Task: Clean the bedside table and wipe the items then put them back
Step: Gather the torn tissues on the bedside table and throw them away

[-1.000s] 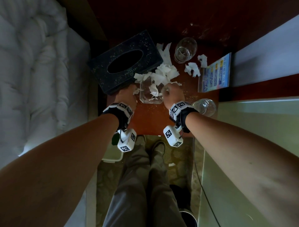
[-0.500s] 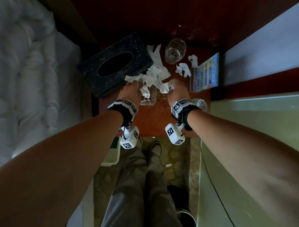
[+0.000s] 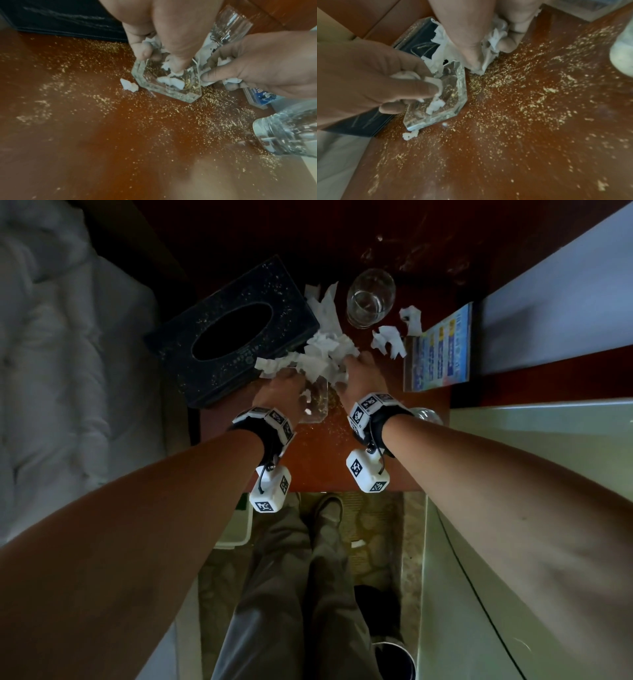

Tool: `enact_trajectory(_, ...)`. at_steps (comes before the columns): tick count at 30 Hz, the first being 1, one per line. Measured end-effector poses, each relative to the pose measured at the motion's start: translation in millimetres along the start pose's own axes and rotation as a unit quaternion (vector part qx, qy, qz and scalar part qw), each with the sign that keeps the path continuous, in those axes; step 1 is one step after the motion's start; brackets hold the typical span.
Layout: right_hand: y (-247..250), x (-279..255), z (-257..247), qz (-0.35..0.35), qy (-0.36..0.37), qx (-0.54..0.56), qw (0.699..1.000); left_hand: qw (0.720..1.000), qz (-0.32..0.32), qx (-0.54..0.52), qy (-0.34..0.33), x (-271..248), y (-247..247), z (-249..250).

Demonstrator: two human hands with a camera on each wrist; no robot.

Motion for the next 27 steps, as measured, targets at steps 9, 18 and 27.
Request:
enact_trajectory(9, 12.7, -10.8, -9.2, 0.014, -0.011, -0.024, 1.0, 0.998, 0.053, -0.017, 0.021, -18.8, 22.7, -20.5)
enact_trajectory(18, 11.2, -25.8, -9.2, 0.032, 0.017, 0.073, 0.997, 0.994, 0.046, 0.087, 0.036, -11.5, 18.0, -18.6)
enact_trajectory(27, 11.0, -13.2, -19.2, 0.033, -0.023, 0.093, 0.995, 0.984, 0.049, -0.014, 0.169, -15.6, 17.4, -40.9)
Point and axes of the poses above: each hand's wrist, its own x-axis towards the middle knuckle, its own y-axis out of the back of the hand, z = x × y, the point moved 6 cm from there along x, towards the middle knuckle, and after that the axes turned 4 degrees about -x, right-handed, at the moved point
